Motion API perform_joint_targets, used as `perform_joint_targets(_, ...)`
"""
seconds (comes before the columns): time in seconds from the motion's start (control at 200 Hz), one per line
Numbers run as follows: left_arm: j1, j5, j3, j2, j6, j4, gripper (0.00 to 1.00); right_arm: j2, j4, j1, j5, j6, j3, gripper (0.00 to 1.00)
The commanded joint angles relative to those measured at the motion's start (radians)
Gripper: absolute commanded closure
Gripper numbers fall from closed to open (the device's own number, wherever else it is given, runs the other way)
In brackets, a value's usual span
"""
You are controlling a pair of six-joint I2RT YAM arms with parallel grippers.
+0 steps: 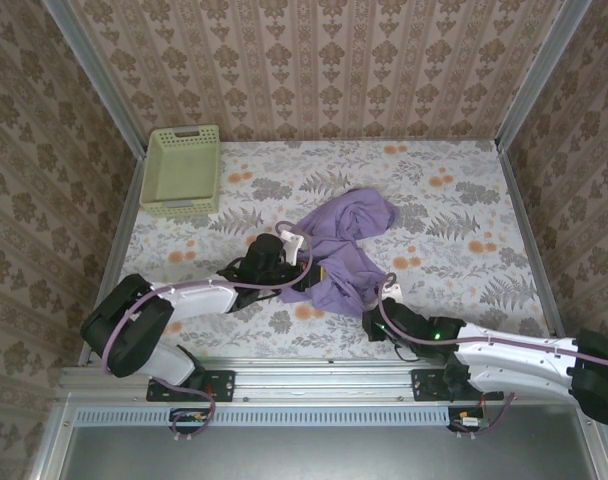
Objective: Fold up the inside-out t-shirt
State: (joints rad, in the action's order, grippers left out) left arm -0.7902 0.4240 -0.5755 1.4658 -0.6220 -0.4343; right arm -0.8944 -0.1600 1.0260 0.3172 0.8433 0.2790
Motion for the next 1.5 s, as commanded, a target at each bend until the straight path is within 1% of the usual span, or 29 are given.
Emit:
perform_joint_targets(0.0,-0.001,0.021,-0.025,0.014,0.007,0.010,1.00,0.005,-0.143,-0.006,0.068,-0.012,0.082,0.65)
perform_joint_targets(0.07,-0.009,0.017,-0.030,0.018,0.014,0.026,1.00,0.002,-0.179,-0.006,0.081,-0.050,0.134,0.60)
perform_joint_targets(0.145,-0.020,0.009,-0.030,0.016,0.016,0.030,1.00,-0.011,-0.169,-0.006,0.058,-0.082,0.175,0.58)
perform_joint_targets(0.205,-0.028,0.005,-0.032,0.016,0.016,0.030,1.00,-0.034,-0.135,-0.005,0.008,-0.096,0.198,0.57)
perform_joint_targets(0.295,-0.038,-0.002,-0.035,0.014,0.016,0.034,1.00,-0.078,-0.003,-0.006,-0.126,-0.115,0.208,0.54)
perform_joint_targets(0.385,-0.046,-0.009,-0.036,0.010,0.016,0.034,1.00,-0.177,0.010,-0.005,-0.170,-0.113,0.258,0.56)
perform_joint_targets(0.465,-0.049,-0.012,-0.037,0.007,0.016,0.035,1.00,-0.271,-0.030,-0.004,-0.113,-0.096,0.303,0.59)
perform_joint_targets(0.645,-0.053,-0.021,-0.024,-0.014,0.021,0.045,1.00,-0.398,-0.141,-0.015,0.107,-0.037,0.375,0.59)
perform_joint_targets(0.7,-0.053,-0.020,-0.023,-0.021,0.022,0.051,1.00,-0.425,-0.147,-0.023,0.119,-0.031,0.384,0.59)
perform_joint_targets(0.81,-0.055,-0.021,-0.017,-0.030,0.022,0.053,0.99,-0.461,-0.108,-0.035,0.084,-0.035,0.386,0.59)
perform_joint_targets(0.87,-0.057,-0.019,-0.015,-0.030,0.022,0.047,0.99,-0.477,-0.106,-0.038,0.077,-0.035,0.395,0.63)
perform_joint_targets(1.005,-0.060,-0.038,-0.020,-0.030,0.022,0.053,0.98,-0.484,-0.130,-0.031,0.074,-0.047,0.407,0.78)
perform_joint_targets(1.235,-0.024,-0.082,-0.048,-0.026,0.011,0.102,0.98,-0.370,-0.206,0.039,0.089,-0.049,0.342,0.96)
perform_joint_targets(1.3,0.001,-0.090,-0.048,-0.020,-0.001,0.103,0.98,-0.335,-0.221,0.066,0.095,-0.038,0.314,0.98)
perform_joint_targets(1.405,0.042,-0.081,-0.064,0.005,-0.010,0.120,0.98,-0.297,-0.228,0.112,0.098,-0.027,0.277,0.98)
perform_joint_targets(1.495,0.059,-0.073,-0.096,0.038,-0.002,0.152,0.98,-0.289,-0.211,0.138,0.095,-0.016,0.254,0.98)
